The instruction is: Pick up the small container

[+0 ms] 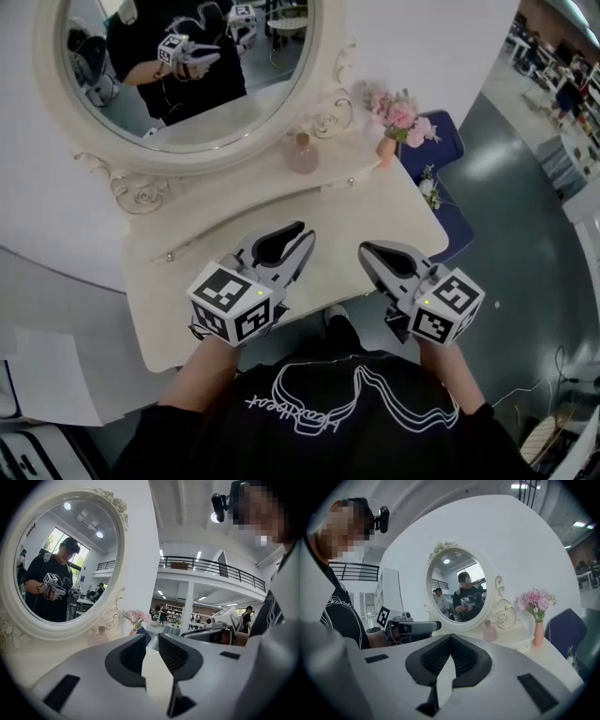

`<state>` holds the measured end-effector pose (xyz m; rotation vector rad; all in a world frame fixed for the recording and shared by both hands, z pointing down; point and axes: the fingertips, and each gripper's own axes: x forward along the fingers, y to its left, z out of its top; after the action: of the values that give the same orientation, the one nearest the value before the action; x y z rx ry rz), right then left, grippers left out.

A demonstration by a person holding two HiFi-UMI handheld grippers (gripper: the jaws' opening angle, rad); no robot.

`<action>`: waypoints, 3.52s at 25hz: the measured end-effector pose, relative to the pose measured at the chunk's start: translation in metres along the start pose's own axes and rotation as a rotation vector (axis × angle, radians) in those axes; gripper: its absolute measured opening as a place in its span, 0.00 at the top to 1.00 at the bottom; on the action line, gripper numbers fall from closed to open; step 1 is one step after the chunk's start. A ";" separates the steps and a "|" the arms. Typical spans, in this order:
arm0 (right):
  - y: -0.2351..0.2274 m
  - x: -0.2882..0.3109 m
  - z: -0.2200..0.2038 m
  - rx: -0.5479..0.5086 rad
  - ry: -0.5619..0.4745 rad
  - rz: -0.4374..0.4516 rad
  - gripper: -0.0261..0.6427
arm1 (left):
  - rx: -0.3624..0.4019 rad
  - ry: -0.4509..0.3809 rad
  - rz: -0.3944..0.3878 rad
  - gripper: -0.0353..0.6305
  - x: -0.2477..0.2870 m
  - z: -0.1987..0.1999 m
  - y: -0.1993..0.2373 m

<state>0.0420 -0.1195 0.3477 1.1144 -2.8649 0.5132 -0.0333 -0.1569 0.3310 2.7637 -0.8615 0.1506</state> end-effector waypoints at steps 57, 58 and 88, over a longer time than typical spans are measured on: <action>-0.204 0.073 -0.028 0.136 0.207 0.028 0.95 | 0.072 0.145 0.379 0.74 0.191 -0.043 0.231; -0.204 0.073 -0.028 0.136 0.206 0.025 0.95 | 0.073 0.144 0.378 0.74 0.191 -0.043 0.231; -0.121 0.066 -0.007 0.082 0.121 0.020 0.95 | 0.008 0.063 0.259 0.74 0.091 -0.005 0.133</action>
<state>0.0724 -0.2437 0.3989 1.0287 -2.7764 0.6798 -0.0348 -0.3113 0.3776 2.6280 -1.2006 0.2853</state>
